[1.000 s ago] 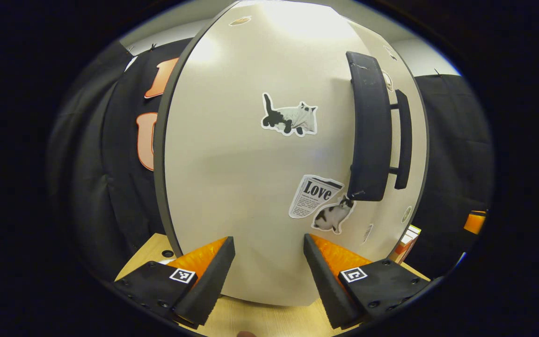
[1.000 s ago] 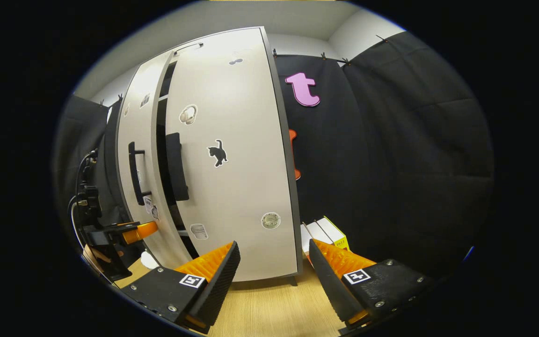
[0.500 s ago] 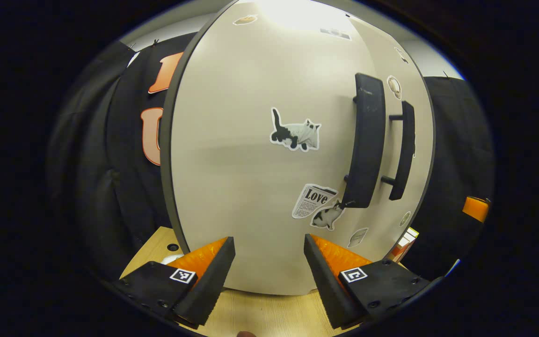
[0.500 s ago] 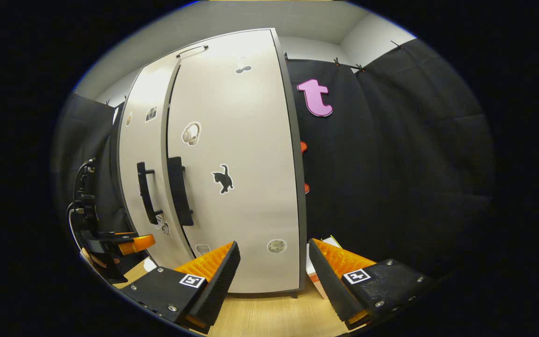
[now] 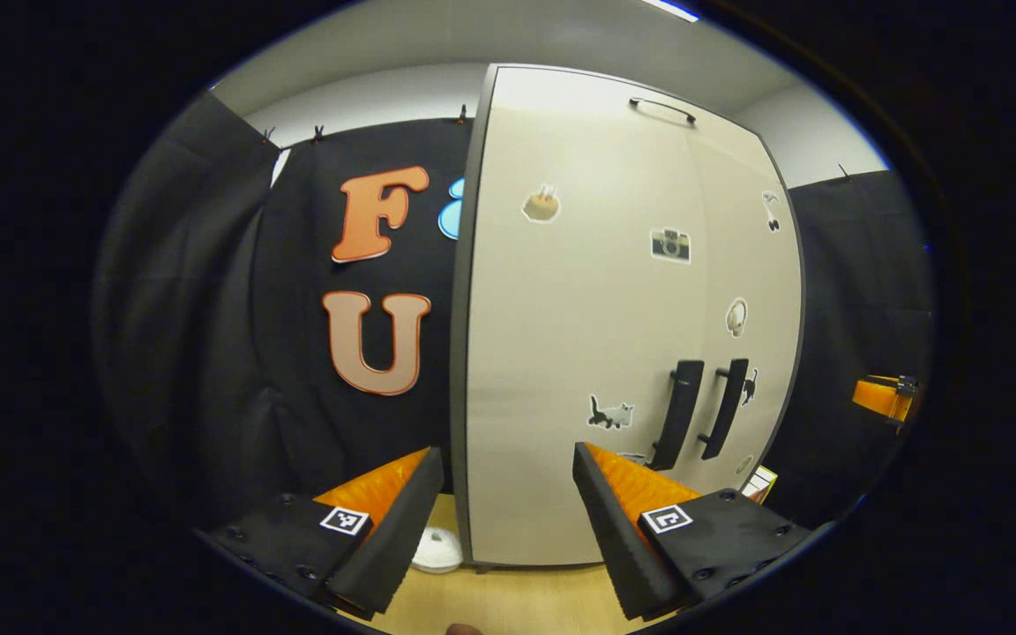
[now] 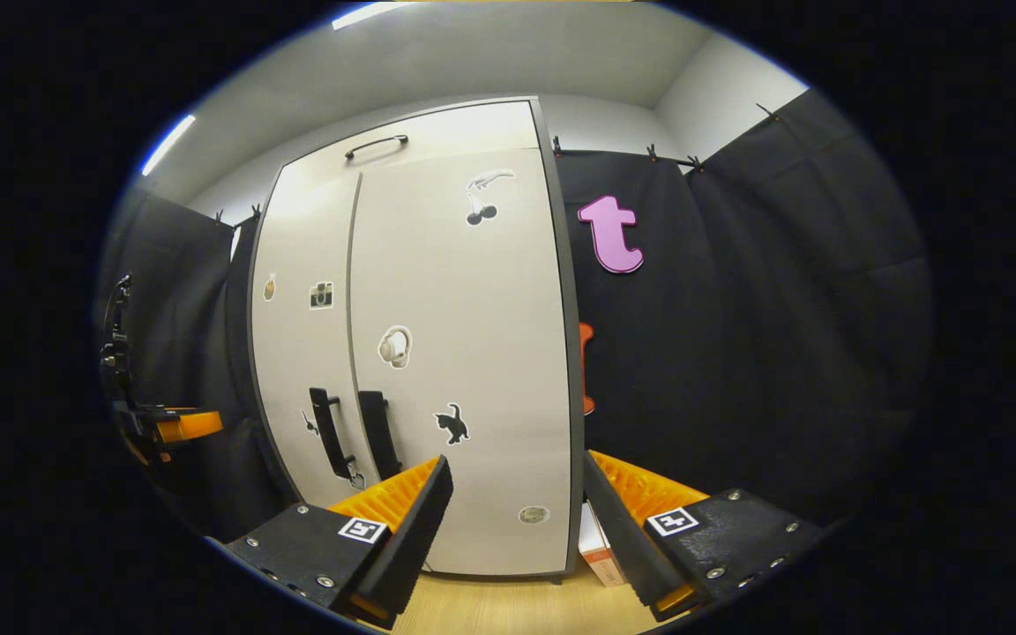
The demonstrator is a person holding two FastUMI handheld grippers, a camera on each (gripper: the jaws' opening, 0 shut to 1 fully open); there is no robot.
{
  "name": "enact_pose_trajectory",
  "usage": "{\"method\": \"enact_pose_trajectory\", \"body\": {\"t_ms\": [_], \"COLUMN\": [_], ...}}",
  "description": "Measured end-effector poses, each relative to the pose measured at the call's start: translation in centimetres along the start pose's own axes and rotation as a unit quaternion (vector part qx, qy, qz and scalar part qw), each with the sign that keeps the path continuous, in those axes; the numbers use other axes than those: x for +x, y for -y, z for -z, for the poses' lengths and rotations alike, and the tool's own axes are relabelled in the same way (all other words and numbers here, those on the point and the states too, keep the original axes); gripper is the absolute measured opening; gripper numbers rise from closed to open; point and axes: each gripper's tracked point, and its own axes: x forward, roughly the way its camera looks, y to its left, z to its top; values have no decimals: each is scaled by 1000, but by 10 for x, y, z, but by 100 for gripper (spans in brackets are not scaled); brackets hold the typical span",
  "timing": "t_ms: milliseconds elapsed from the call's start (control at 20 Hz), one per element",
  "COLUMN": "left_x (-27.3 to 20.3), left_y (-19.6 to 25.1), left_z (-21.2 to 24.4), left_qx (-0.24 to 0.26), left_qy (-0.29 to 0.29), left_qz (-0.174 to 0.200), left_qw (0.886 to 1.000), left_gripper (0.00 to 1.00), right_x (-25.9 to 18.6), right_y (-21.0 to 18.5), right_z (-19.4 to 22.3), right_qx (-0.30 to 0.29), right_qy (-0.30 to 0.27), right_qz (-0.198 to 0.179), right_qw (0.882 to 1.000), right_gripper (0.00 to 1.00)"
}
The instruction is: Grab one shoe with the right hand and put it into the shoe cabinet, grab the other shoe with the left hand and put it into the shoe cabinet; then close the right door with the right hand and the left door with the left hand.
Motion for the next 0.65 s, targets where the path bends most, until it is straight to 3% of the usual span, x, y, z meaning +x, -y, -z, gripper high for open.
{"method": "enact_pose_trajectory", "body": {"t_ms": [400, 500, 650], "left_x": [-60, -69, -79], "left_y": [-81, -88, -92], "left_z": [-70, -78, -80], "left_qx": [16, 19, 17], "left_qy": [67, 79, 86], "left_qz": [-72, -80, -88], "left_qw": [995, 993, 992], "left_gripper": [96, 99, 94], "right_x": [-20, -23, -27], "right_y": [5, 2, -1], "right_z": [-45, -49, -52], "right_qx": [-31, -32, -29], "right_qy": [34, 38, 42], "right_qz": [23, 21, 18], "right_qw": [999, 999, 999], "right_gripper": [91, 91, 91]}}
